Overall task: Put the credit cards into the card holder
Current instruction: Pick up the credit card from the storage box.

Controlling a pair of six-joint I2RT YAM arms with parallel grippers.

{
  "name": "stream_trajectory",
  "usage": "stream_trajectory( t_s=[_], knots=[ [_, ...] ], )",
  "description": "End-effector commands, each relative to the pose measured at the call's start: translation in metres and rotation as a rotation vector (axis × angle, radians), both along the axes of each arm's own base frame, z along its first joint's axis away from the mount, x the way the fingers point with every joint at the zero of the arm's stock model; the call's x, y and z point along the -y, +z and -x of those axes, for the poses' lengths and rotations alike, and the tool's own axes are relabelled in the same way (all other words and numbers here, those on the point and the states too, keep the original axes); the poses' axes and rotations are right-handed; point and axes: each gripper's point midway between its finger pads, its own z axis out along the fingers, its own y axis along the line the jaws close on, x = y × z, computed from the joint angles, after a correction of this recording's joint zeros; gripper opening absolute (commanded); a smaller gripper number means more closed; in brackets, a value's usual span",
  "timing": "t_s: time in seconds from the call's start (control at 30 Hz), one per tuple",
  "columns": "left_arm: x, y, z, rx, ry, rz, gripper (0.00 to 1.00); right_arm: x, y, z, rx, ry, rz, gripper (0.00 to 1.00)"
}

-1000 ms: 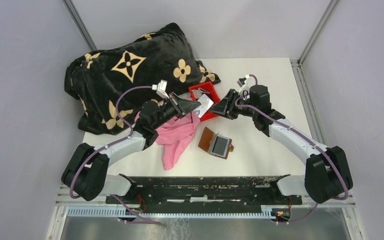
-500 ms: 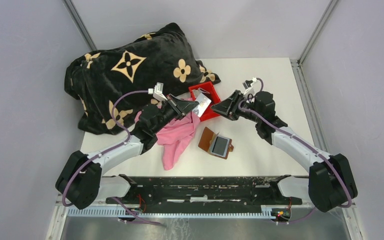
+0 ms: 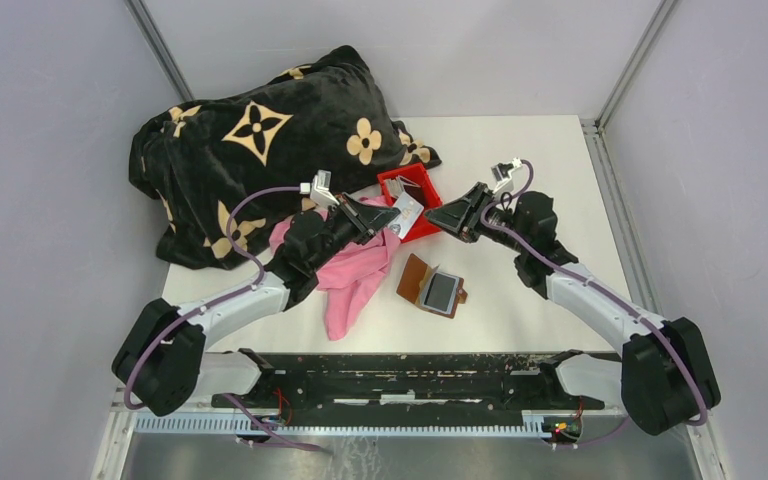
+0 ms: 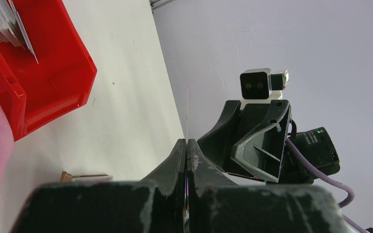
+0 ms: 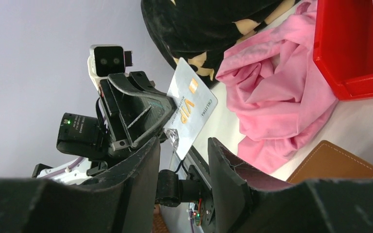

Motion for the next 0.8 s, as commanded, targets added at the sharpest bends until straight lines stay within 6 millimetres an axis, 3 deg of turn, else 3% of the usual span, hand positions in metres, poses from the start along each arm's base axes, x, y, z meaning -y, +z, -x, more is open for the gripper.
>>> stream_trajectory(
  t_s=[0.0, 0.77],
  knots=[
    [0.006, 0.028, -0.004, 0.020, 0.003, 0.071, 0.03, -0.004, 0.025, -0.008, 0.089, 0.001, -0.065, 0.47],
    [0.012, 0.032, -0.005, 0.016, -0.012, 0.109, 0.03, -0.012, 0.012, -0.015, 0.053, 0.012, -0.120, 0.46]
  ],
)
